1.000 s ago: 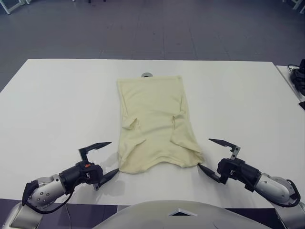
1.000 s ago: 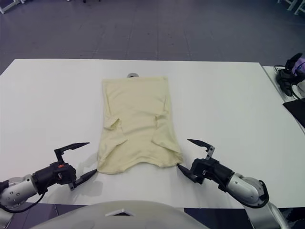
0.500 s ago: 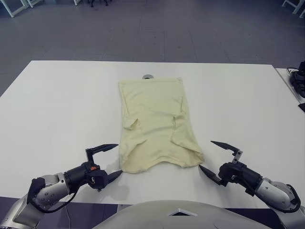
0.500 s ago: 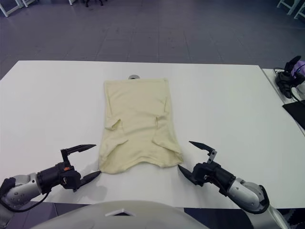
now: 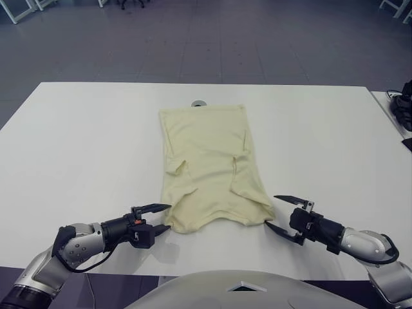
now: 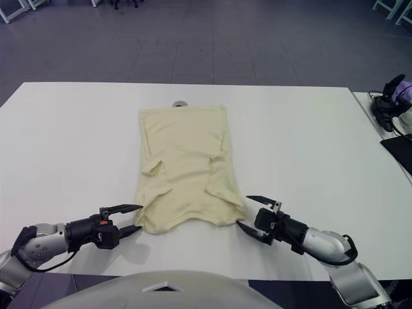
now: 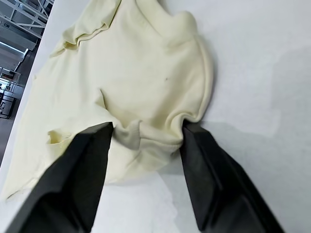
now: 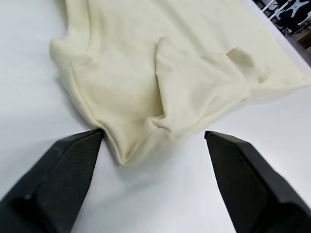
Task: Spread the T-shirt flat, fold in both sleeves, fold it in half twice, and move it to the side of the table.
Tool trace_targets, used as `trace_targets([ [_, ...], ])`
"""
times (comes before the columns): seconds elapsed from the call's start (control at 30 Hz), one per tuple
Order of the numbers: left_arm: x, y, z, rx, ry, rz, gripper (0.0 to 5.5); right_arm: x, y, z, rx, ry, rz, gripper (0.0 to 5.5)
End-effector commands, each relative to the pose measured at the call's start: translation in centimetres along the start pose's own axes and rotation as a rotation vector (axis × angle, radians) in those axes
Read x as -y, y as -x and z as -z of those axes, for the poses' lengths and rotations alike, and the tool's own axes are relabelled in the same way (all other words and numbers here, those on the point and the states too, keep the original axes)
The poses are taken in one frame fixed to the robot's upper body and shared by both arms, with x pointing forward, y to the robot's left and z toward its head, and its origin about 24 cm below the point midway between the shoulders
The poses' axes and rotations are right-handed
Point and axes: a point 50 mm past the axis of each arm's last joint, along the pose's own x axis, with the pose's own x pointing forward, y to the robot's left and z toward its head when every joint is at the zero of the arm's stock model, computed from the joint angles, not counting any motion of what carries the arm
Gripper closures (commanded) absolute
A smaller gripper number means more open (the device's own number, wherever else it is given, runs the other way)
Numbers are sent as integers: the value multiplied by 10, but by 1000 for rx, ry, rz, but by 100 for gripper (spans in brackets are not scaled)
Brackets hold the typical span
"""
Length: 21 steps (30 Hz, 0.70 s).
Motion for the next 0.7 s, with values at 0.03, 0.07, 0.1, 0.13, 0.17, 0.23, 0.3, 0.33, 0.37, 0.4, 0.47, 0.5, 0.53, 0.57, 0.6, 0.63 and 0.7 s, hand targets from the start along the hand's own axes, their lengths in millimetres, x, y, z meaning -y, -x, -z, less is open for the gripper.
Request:
trace_targets([
  [0.03,22,8,23,-160,57,187,375,-30,5,42,-288,-160,-290,240],
  [0.07,21,8,23,-160,57,185,389,-28,5,42,-292,-169,-301,253],
  [0.1,21,7,23,-160,57,182,411,-26,5,42,-298,-176,-310,275],
  [0.13,20,7,23,-161,57,180,423,-24,6,43,-309,-182,-323,287],
  [0.17,20,7,23,-162,59,178,443,-21,7,45,-324,-184,-331,306],
  [0.23,19,7,24,-165,61,175,479,-17,9,47,-348,-200,-342,341],
  [0.3,19,6,24,-167,61,173,512,-14,9,47,-355,-223,-350,373],
  [0.33,18,6,24,-167,60,171,526,-13,9,47,-356,-236,-352,386],
  [0.37,18,6,25,-168,60,170,544,-12,8,46,-357,-248,-358,407],
  [0.4,18,6,25,-168,59,169,548,-11,8,46,-358,-254,-358,421],
  [0.47,17,7,25,-170,57,160,548,-7,8,45,-360,-255,-344,451],
  [0.5,16,7,25,-171,55,156,548,-5,8,44,-360,-253,-335,465],
  [0.53,15,7,25,-171,53,153,548,-3,7,44,-359,-247,-323,477],
  [0.57,14,8,25,-170,51,152,548,-1,7,43,-355,-244,-308,496],
  [0.6,13,8,26,-169,49,151,548,1,6,42,-348,-239,-294,507],
  [0.63,12,8,25,-167,47,146,548,4,5,39,-334,-235,-275,520],
  [0.7,8,8,25,-161,43,130,548,8,3,33,-296,-229,-238,547],
])
